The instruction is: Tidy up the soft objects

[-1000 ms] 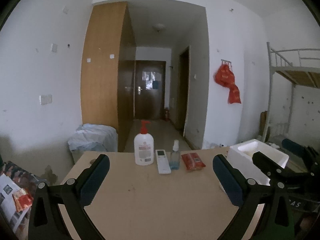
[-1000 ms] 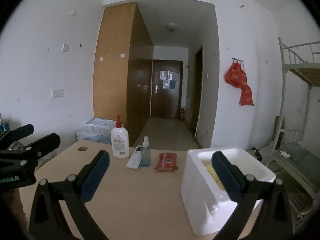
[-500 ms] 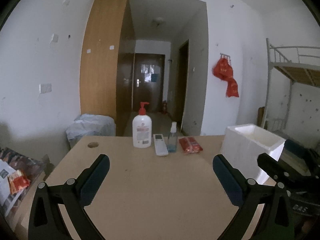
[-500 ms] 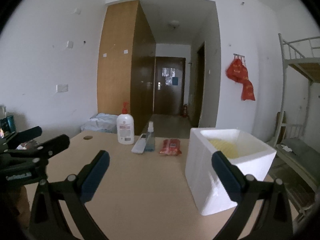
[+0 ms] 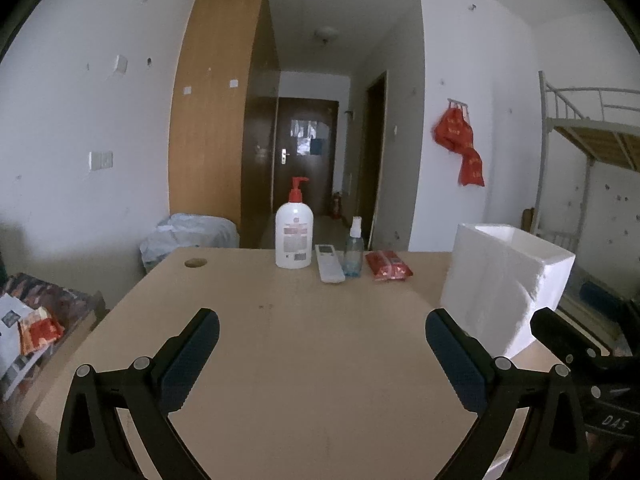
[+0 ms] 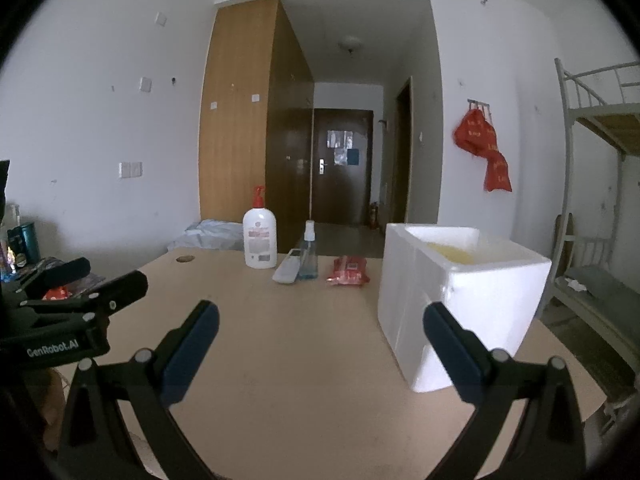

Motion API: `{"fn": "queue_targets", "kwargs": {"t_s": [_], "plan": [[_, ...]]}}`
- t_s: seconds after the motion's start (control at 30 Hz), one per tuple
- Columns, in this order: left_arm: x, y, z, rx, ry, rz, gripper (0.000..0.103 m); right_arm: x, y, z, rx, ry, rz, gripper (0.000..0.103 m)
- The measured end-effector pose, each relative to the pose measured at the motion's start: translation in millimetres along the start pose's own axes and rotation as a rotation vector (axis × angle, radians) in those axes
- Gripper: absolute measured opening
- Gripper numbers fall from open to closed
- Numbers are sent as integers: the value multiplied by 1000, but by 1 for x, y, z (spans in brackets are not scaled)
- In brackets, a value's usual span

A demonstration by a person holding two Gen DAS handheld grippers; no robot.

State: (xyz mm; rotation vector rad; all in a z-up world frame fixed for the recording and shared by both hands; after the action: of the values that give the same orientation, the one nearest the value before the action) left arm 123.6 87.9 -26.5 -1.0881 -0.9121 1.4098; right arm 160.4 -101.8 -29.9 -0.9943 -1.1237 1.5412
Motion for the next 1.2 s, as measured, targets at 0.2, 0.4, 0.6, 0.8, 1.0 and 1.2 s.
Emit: {"fn": "queue_targets", "kwargs": {"t_s": [0.2, 0.4, 0.6, 0.8, 1.0, 1.2], "plan": [[-3, 4, 16, -17, 4, -2, 103, 3, 3, 12, -14, 7, 7, 103], [-13, 5, 29, -37, 34, -15, 103, -9, 6, 25, -31, 61, -1, 103], [-20, 6, 34, -53, 64, -14, 103, -24, 10, 30, -35, 112, -11, 103], [-27, 12, 34, -46, 91, -14, 103, -32, 15, 27, -20, 140, -13, 103], [-28, 16, 31, -39, 81, -14, 103, -33, 20, 24, -7, 140, -20, 103], [-32, 15, 32, -63, 74, -32, 103, -35, 20, 25, -12, 156, -21, 103]]}}
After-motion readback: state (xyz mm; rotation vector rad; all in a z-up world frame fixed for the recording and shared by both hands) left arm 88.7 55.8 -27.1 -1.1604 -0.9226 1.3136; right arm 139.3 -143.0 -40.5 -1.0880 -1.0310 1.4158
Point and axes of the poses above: each gripper's, at about its wrist camera, not at the fingertips, and z roughly against the way its jaws point, x to its left, y to its underside, the point moved 10 cm from there along -z, roughly the way its jaws point, and after that the axes turned 11 degrees about y, right-handed, at the moved point
